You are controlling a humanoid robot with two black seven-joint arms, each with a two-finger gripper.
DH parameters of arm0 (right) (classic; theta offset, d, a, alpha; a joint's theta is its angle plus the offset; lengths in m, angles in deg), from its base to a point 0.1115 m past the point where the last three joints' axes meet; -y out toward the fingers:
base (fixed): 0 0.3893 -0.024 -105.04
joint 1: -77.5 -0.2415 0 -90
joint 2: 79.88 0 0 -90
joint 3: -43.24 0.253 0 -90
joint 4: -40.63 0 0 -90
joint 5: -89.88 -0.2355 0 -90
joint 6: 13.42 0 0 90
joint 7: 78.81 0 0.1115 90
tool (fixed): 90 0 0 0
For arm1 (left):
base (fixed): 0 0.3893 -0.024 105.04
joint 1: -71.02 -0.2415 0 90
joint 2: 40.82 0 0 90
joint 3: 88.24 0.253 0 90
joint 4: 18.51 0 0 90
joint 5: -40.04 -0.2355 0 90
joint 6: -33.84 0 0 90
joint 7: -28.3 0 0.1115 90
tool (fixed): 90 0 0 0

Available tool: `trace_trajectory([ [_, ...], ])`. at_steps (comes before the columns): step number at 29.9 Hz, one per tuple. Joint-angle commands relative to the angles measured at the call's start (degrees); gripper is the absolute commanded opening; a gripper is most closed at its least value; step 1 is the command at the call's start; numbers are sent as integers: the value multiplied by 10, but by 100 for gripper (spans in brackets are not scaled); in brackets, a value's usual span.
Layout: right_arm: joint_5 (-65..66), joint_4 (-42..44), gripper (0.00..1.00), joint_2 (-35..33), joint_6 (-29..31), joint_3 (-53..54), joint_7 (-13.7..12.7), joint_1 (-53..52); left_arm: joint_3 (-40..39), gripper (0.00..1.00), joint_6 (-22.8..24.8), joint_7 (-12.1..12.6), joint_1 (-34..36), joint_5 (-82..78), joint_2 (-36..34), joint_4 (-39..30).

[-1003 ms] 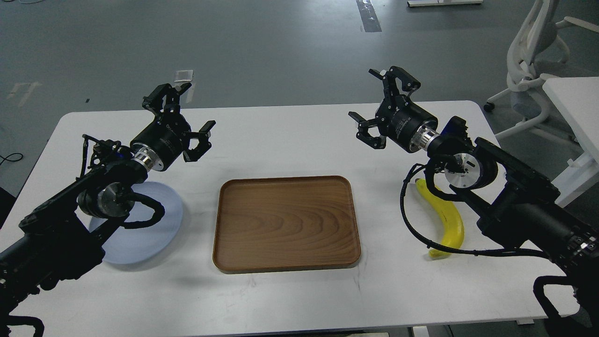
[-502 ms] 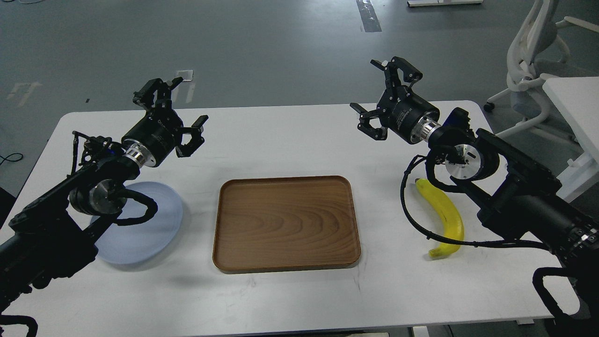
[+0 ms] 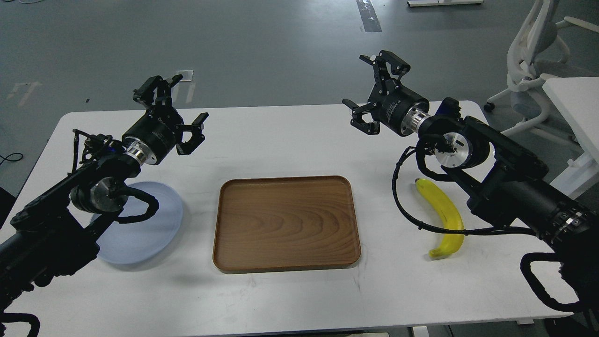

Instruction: Place banana on plate with both arms

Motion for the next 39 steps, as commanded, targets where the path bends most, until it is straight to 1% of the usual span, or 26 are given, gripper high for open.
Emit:
trace_trajectory([
  [1, 1, -1, 99, 0, 0, 0, 1, -3, 0, 98, -3, 0, 1, -1, 0, 1],
  [12, 1, -2, 100, 0, 1, -1, 2, 3, 10, 98, -10, 2, 4, -9, 1, 6],
  [15, 2, -2, 100, 0, 1, -6, 5, 4, 18, 98, -29, -4, 9, -58, 2, 2],
  [16, 2, -2, 100, 0, 2, -11, 7, 4, 23, 98, -54, -17, 20, -131, 0, 0],
  [17, 2, -2, 100, -1, 2, -13, 7, 4, 25, 98, -94, -38, 32, -236, -2, -2],
  [18, 2, -2, 100, -1, 2, -13, 7, 4, 25, 98, -95, -39, 32, -237, -2, -2],
  [19, 2, -3, 100, -1, 2, -15, 7, 5, 26, 98, -148, -48, 39, -346, -1, -4],
  [20, 2, -3, 100, -2, 2, -15, 8, 6, 30, 98, -173, -48, 42, -392, -2, -6],
  [21, 2, -3, 100, -3, 2, -15, 8, 7, 47, 98, -210, -43, 44, -470, -4, -7],
  [23, 2, -3, 99, -5, 2, -13, 9, 9, 81, 98, -218, -45, 45, -537, -25, -8],
  [24, 2, -4, 100, -6, 3, -11, 9, 13, 104, 98, -223, -46, 45, -565, -51, -16],
  [26, 2, -5, 100, -7, 4, -11, 9, 19, 130, 98, -230, -46, 45, -586, -78, -28],
  [28, 2, -6, 100, -8, 5, -12, 10, 23, 186, 98, -249, -47, 46, -625, -137, -33],
  [29, 2, -6, 100, -9, 5, -12, 10, 23, 200, 98, -252, -47, 45, -635, -152, -33],
  [30, 2, -6, 100, -11, 5, -12, 10, 25, 226, 98, -257, -50, 45, -650, -181, -32],
  [32, 2, -6, 100, -14, 5, -12, 10, 26, 248, 98, -265, -55, 41, -661, -210, -33],
  [34, 2, -6, 100, -14, 5, -12, 11, 26, 295, 98, -279, -64, 35, -677, -260, -33],
  [35, 2, -6, 100, -14, 5, -12, 11, 26, 308, 98, -285, -64, 34, -679, -270, -33],
  [36, 2, -5, 100, -14, 5, -13, 11, 26, 335, 98, -304, -64, 31, -683, -288, -33],
  [38, 2, -5, 100, -14, 5, -15, 12, 26, 365, 98, -333, -65, 24, -683, -298, -35],
  [39, 2, -5, 100, -14, 5, -15, 12, 26, 394, 98, -366, -66, 12, -683, -304, -37],
])
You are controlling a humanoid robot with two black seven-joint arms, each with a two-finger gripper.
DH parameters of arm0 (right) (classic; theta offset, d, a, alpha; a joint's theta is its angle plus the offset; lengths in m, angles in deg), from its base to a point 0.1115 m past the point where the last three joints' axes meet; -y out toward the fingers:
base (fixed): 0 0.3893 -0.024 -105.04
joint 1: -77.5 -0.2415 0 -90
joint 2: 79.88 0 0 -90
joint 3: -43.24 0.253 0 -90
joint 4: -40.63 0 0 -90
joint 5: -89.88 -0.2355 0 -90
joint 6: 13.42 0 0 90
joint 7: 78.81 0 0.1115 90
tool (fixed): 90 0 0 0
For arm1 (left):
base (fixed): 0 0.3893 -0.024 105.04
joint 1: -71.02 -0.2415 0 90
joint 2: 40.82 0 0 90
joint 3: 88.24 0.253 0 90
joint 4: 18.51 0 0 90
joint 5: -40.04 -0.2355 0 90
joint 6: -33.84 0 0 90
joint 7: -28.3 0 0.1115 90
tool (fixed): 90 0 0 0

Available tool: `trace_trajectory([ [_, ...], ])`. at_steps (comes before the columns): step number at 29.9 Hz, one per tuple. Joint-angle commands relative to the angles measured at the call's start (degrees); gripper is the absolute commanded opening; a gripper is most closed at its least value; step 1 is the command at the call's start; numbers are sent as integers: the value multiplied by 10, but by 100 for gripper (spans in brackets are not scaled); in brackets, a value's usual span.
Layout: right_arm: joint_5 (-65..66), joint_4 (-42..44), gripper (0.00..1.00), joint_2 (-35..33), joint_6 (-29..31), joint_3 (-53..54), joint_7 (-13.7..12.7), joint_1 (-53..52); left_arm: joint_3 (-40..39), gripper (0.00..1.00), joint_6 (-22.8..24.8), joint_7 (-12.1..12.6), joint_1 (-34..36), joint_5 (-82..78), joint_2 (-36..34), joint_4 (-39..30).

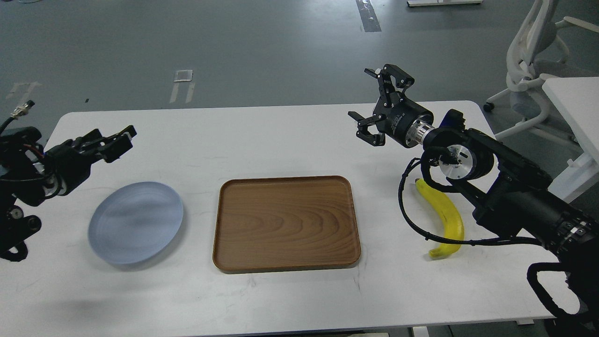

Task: Place banana on plate with both arms
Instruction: 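Grasp the light blue plate's rim with the left gripper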

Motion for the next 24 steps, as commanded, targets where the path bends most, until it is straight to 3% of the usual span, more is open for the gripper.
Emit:
trace_trajectory([
  [1, 0, 1, 100, 0, 0, -1, 1, 0, 72, 98, -74, -3, -24, -2, -22, -5],
  [3, 0, 1, 100, -2, 0, -1, 1, 0, 107, 98, -105, -3, -44, -1, -25, -7],
  [24, 0, -1, 100, -18, 0, -1, 1, 12, 105, 97, -105, -3, -104, 13, -11, -10],
])
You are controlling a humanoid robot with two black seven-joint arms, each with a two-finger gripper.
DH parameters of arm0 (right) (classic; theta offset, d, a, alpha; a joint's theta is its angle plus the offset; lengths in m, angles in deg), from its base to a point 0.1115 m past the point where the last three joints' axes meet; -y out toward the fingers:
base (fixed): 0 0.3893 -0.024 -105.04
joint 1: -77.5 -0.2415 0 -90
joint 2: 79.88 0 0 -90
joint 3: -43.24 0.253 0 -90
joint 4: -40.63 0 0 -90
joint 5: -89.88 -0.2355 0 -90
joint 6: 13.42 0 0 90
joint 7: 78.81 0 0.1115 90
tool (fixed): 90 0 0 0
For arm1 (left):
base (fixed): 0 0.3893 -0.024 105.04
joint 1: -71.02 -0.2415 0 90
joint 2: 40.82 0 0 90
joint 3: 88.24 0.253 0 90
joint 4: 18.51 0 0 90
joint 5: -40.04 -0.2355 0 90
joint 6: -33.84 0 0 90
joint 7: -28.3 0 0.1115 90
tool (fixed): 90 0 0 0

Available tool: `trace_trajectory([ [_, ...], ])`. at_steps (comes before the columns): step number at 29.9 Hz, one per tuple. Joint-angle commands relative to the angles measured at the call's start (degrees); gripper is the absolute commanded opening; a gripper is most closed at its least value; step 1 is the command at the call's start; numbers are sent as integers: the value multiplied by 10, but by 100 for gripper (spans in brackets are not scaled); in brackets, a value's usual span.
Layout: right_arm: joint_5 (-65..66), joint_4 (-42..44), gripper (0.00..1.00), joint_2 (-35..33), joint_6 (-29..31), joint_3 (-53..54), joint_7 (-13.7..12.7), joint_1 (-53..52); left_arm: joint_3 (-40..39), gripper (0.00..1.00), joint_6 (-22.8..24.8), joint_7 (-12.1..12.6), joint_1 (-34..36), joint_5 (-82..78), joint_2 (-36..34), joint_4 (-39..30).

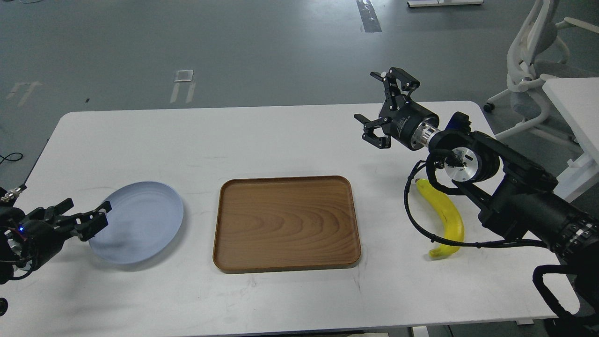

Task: Place banana on plate with both arms
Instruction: 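Grasp the light blue plate's rim with the left gripper, then carry the plate with the left gripper onto the wooden tray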

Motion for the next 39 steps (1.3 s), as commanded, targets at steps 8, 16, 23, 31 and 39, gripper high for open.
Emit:
trace_trajectory([
  [8, 0, -2, 100, -2, 0, 0, 0, 3, 1, 88, 0, -1, -32, 3, 11, 12],
  [16, 0, -2, 100, -2, 0, 0, 0, 9, 3, 17, 0, -10, -41, 3, 12, 7],
  [23, 1, -2, 100, -2, 0, 0, 0, 15, 2, 0, 0, -11, -40, 8, 19, 13],
  [31, 1, -2, 100, -2, 0, 1, 1, 15, -4, 0, 0, -12, -27, 50, 18, 12],
  [39, 1, -2, 100, -11, 0, 7, 1, 14, -5, 0, 0, -66, 36, 74, 18, -38],
])
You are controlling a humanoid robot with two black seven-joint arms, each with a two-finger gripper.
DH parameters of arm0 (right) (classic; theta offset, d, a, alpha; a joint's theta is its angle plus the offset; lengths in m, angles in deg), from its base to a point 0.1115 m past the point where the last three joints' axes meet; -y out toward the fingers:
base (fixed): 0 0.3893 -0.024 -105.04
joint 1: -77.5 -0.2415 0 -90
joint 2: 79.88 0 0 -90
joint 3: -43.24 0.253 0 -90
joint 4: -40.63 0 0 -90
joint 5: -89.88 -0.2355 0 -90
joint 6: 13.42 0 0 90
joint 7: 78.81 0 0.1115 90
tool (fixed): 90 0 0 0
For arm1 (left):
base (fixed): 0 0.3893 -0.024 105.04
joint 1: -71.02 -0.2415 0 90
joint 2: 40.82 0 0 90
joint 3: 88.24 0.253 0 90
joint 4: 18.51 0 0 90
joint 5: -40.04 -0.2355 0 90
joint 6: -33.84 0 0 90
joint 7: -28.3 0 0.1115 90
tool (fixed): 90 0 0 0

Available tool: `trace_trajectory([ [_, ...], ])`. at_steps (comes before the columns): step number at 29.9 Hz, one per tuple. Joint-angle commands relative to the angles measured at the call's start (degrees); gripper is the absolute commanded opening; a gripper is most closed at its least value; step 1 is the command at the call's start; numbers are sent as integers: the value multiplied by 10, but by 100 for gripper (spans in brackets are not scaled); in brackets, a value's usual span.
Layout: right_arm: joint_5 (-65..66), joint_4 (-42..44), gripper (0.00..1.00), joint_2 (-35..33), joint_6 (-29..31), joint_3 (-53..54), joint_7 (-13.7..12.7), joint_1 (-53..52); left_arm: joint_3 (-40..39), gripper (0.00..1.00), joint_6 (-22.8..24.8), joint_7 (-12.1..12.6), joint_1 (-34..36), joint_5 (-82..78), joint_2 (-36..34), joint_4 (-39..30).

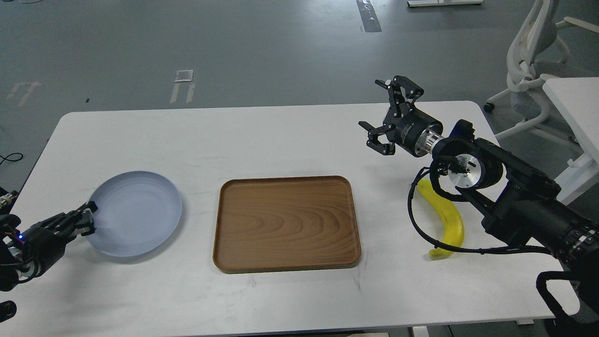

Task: Place banana on plate with both arms
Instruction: 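Carry the plate with the left gripper onto the wooden tray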

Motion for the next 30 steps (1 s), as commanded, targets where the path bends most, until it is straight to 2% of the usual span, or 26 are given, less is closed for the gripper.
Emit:
trace_trajectory([
  [1, 0, -1, 99, -6, 0, 3, 0, -1, 3, 0, 0, -37, 35, -9, -1, -52],
  [5, 0, -5, 100, -8, -1, 10, 0, -1, 6, 0, 0, -37, 95, -80, 2, -145],
  [9, 0, -6, 100, -10, -2, 14, 0, -1, 10, 0, 3, -35, 137, -113, 42, -168],
  [11, 0, -6, 100, -14, -2, 17, 0, 0, 34, 0, 35, -32, 160, -113, 82, -151],
  [14, -1, -7, 99, -25, -2, 19, 0, 1, 89, 0, 40, -19, 184, -114, 140, -120],
  [17, -1, -10, 99, -33, -2, 19, 2, 1, 129, 0, 44, -18, 204, -114, 185, -79],
  [23, -1, -17, 100, -48, -2, 23, 5, 3, 138, 0, 105, -18, 244, -112, 282, 13],
  [30, -1, -17, 100, -53, -2, 28, 10, 9, 139, 0, 128, -19, 252, -112, 319, 40],
])
